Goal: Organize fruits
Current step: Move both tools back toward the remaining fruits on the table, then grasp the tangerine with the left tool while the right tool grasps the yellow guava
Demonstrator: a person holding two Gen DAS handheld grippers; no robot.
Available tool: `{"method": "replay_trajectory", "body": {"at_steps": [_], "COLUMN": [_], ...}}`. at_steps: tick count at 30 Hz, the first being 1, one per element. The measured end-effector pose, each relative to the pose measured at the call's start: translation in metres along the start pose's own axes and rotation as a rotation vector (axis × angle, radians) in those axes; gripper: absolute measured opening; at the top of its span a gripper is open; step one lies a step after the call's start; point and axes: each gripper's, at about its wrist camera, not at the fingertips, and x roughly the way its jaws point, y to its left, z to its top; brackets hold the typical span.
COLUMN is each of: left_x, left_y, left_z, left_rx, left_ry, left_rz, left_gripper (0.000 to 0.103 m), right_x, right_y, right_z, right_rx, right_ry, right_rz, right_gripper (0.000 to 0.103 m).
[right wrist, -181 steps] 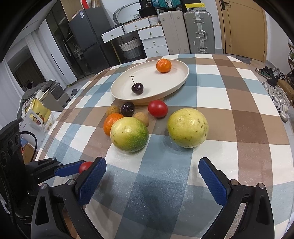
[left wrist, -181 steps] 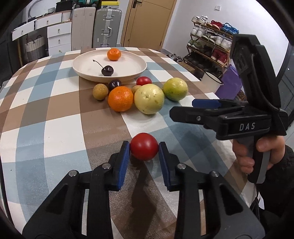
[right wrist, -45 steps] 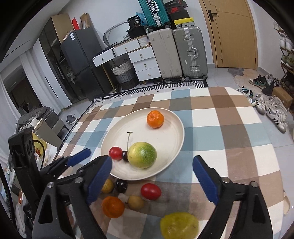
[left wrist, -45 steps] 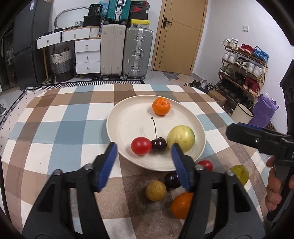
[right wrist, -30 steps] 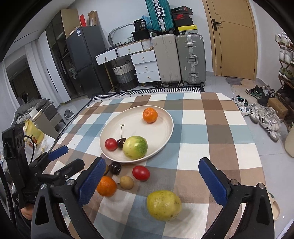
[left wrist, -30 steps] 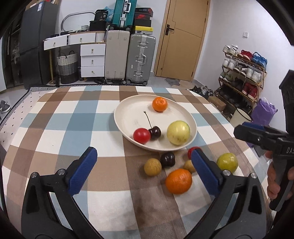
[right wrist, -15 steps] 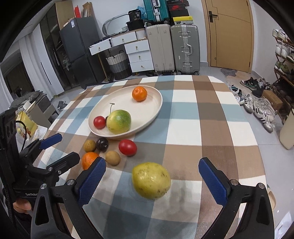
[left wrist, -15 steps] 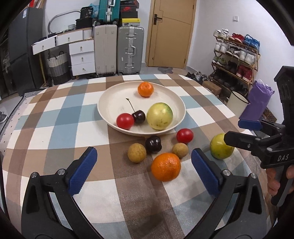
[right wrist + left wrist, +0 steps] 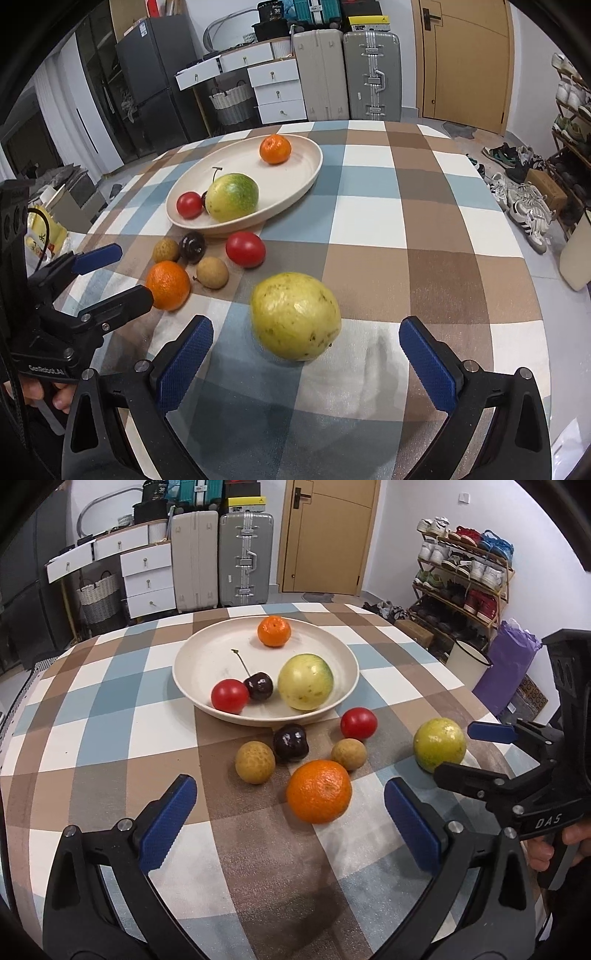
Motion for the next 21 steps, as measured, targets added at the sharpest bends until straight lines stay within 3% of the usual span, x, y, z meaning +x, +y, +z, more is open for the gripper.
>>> {"method": "replay_trajectory", "body": {"at_steps": [8,14,21], "left_x": [0.006,0.009,0.017], "left_y": [-0.004,-0.006,-0.009], "left_z": [-0.003,-0.004,-0.006], "left_rx": [0.016,0.016,0.033], "left_ry": [0.027,0.041,0.071], "left_rz": [-0.015,-0.048,-0.074], "left_gripper": [0.098,0.086,0.067], "right_x": [0.008,0.012,0.014], "right_y": [-0.006,-0.009,-0.005], "right_z": [-0.002,-0.002,-0.001], "right_rx": [0.01,0.007,-0.003], "right_ry": [0.029,0.045,0.052], "right_rz": [-0.015,-0.012,-0.006], "right_gripper": [0.102,0.101,0.08]}}
